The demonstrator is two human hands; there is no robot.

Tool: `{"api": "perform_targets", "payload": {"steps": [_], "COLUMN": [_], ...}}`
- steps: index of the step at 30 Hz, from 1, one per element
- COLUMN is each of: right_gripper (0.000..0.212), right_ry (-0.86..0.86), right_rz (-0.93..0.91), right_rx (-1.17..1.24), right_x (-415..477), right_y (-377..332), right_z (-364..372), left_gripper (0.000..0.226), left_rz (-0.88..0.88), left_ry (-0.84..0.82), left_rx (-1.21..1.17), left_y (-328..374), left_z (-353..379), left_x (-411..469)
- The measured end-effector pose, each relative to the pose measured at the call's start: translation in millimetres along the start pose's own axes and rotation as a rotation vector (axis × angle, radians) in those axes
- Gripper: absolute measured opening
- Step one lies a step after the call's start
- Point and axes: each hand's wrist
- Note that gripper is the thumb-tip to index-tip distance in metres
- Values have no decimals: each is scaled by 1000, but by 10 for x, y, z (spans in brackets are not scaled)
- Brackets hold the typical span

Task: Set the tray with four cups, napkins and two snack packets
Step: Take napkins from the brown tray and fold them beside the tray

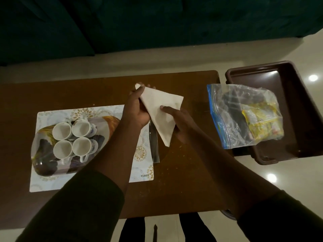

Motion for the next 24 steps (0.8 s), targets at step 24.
{"api": "perform_targets", "payload": {"steps": [24], "right_gripper": [34], "right_ry": [516], "right_rz": [-473], "right_rx": [-409], "right_x": [-271], "right_y": [680], "right_z": [291], "left_gripper": [47], "left_rz": [151], "left_ry": [68], "left_rx": [952], "left_y": [-52], "left_z": [-666], "left_x": [-122]}}
Point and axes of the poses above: each hand's wrist, its own x-axis towards the middle knuckle, its own z-axis out of the palm, y = z × x, and after that the axes turned 10 degrees about y, right-handed
